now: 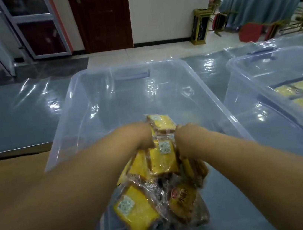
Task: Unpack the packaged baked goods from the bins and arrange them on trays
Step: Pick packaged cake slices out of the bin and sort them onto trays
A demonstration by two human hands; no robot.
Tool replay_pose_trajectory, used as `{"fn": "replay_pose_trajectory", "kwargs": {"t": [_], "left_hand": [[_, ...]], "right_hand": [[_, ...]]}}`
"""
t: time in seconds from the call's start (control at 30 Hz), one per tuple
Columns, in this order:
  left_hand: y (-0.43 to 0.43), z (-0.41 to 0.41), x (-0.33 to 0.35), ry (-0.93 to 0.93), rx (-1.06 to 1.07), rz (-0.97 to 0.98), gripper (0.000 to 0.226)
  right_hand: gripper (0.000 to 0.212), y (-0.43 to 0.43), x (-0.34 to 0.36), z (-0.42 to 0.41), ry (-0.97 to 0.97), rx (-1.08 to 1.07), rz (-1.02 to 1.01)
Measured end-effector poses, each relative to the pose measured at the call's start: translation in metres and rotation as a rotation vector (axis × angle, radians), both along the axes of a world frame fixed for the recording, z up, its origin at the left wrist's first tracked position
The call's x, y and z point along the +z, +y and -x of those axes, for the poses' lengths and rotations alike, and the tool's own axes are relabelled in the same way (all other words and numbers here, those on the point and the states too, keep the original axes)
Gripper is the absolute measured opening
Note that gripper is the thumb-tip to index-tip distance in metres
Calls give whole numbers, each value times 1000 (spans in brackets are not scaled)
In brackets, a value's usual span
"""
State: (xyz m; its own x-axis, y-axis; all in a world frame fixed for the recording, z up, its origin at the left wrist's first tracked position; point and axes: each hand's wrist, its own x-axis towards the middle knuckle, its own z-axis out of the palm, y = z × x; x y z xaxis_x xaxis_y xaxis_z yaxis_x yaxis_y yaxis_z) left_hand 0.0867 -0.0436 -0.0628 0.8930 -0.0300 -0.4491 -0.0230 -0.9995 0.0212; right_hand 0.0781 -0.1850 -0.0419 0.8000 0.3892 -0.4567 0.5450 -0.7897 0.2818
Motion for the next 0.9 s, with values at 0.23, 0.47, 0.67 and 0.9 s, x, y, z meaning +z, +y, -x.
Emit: {"fn": "replay_pose_trajectory", "kwargs": {"t": [0.23,0.47,0.67,0.9], "left_hand": [[-2,-1,-33,58,117,60,68],[5,1,-29,68,183,117,73],[5,4,-8,89,283,273,56],[6,17,29,-164,199,144,56]], "right_hand": [[41,3,-2,-2,26,-44,-50],[44,1,-1,-1,57,-78,-107],[53,4,2,1,108,-152,-153],[63,-6,-1,1,119,-80,-352]]}}
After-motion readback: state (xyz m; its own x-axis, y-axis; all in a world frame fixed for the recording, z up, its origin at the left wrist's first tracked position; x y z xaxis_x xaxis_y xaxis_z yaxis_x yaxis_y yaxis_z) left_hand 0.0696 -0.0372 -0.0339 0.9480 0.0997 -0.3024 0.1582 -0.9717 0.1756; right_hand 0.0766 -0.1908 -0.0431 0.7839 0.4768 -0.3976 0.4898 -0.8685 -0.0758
